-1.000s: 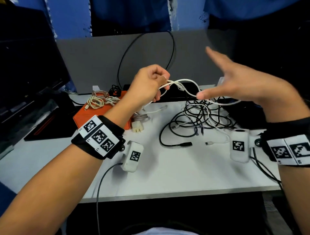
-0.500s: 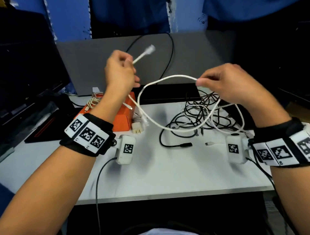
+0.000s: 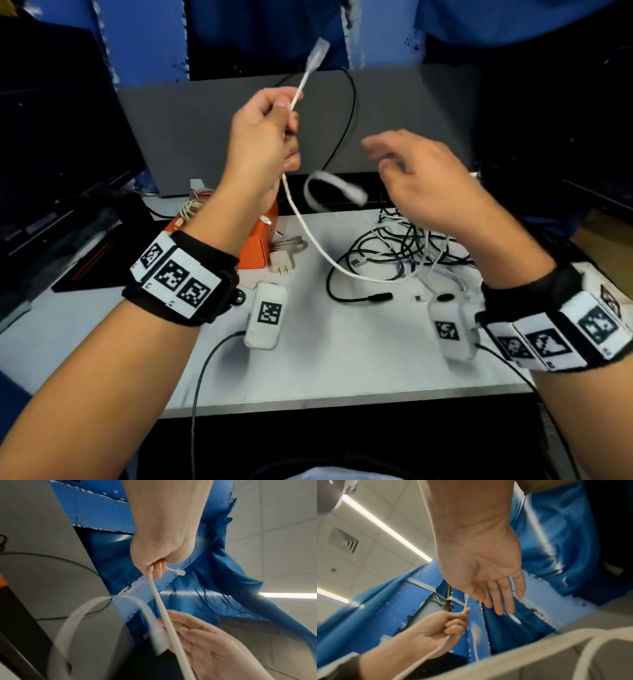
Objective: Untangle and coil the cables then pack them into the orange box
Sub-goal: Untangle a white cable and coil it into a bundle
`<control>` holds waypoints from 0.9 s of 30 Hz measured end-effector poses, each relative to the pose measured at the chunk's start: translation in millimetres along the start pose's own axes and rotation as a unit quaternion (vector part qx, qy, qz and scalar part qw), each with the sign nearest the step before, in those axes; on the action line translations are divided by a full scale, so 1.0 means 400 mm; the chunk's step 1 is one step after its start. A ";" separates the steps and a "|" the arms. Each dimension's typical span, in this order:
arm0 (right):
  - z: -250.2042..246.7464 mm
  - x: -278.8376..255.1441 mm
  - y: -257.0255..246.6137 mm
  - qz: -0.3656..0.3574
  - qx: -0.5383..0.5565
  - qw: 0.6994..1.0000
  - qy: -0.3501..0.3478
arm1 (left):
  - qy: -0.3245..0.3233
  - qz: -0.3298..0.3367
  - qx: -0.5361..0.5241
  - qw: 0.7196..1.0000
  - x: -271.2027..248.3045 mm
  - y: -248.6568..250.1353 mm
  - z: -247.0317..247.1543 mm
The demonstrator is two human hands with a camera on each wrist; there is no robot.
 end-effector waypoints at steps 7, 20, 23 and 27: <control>0.034 -0.051 -0.102 -0.003 0.226 0.970 -0.085 | -0.029 0.001 -0.063 0.998 -0.012 0.031 0.054; -0.138 -0.037 0.014 -0.022 0.282 0.959 0.027 | -0.276 0.080 0.371 0.883 -0.075 0.055 -0.011; -0.117 -0.019 0.020 -0.039 0.215 0.971 0.099 | -0.305 -0.016 0.118 0.945 -0.108 0.047 0.008; -0.110 -0.001 0.036 -0.062 0.156 0.973 0.159 | -0.261 -0.061 0.054 0.962 -0.139 0.035 -0.008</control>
Point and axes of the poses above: each hand's wrist, its own x-axis towards the middle knuckle, its own z-axis out of the palm, y = z × x, the point moved 1 cm from there along x, towards the middle knuckle, and after that the axes turned 3 degrees about -y, right-handed, at the moved point
